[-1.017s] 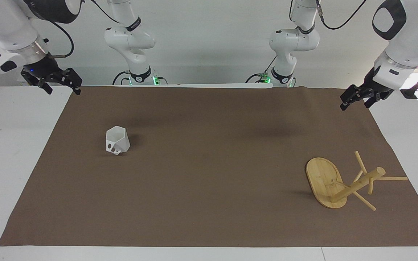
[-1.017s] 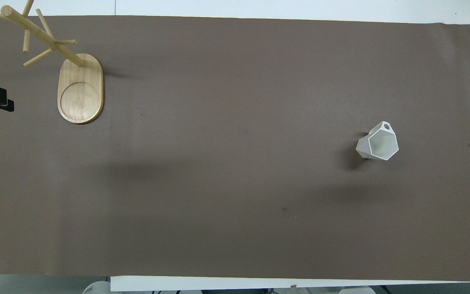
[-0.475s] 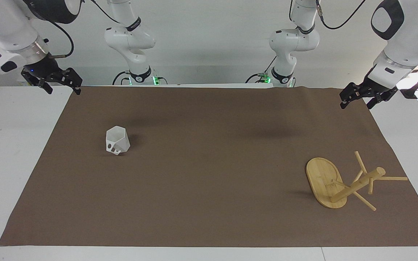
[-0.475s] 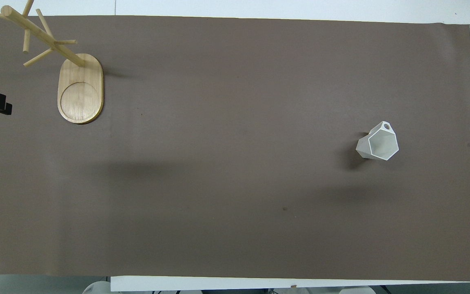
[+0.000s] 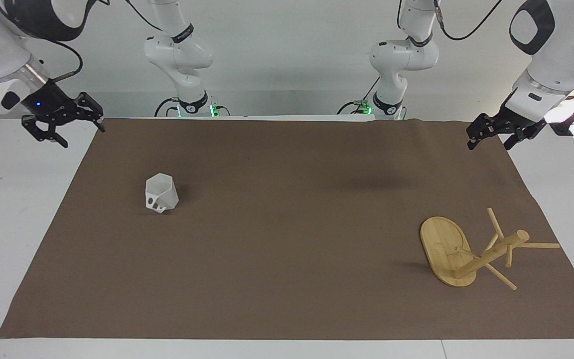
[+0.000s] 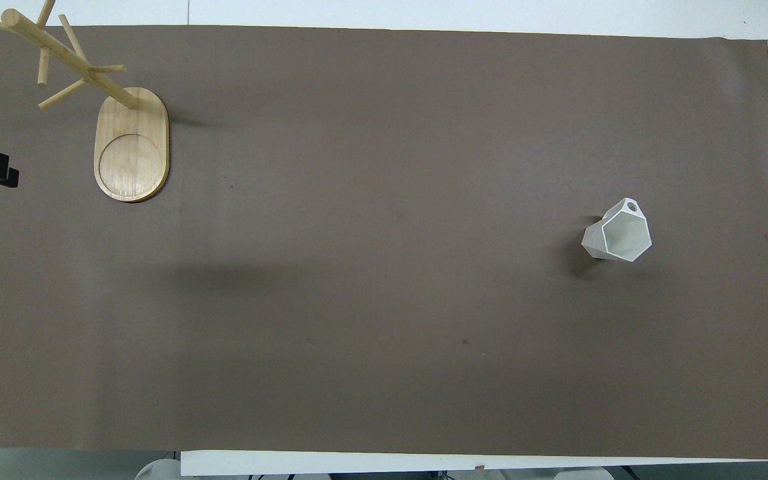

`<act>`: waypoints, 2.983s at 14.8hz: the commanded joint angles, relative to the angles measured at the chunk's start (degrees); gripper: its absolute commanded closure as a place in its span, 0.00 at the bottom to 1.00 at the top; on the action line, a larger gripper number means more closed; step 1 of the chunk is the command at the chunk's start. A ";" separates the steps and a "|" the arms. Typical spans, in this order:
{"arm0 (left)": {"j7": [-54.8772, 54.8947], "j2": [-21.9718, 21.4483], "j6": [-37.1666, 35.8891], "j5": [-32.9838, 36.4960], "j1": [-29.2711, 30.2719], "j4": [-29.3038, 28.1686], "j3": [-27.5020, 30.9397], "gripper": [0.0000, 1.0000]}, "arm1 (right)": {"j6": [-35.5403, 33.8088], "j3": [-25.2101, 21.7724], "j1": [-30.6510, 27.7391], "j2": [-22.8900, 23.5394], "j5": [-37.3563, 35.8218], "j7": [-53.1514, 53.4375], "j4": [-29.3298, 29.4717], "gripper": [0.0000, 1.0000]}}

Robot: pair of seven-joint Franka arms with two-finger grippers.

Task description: Hang cup on rack

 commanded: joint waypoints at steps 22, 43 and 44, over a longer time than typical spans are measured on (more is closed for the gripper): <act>0.55 -0.85 -0.50 1.19 0.68 -0.42 -0.02 0.00 | 1.55 0.46 -12.72 20.50 50.51 -86.80 -27.67 0.00; 0.64 -1.02 -0.85 1.46 0.94 -1.03 0.16 0.00 | 6.74 0.55 -4.89 20.59 53.33 -87.06 -28.47 0.23; 0.81 -1.20 -1.89 1.72 0.94 -1.21 0.16 0.00 | 6.48 0.55 -4.89 20.59 53.33 -86.98 -28.12 0.37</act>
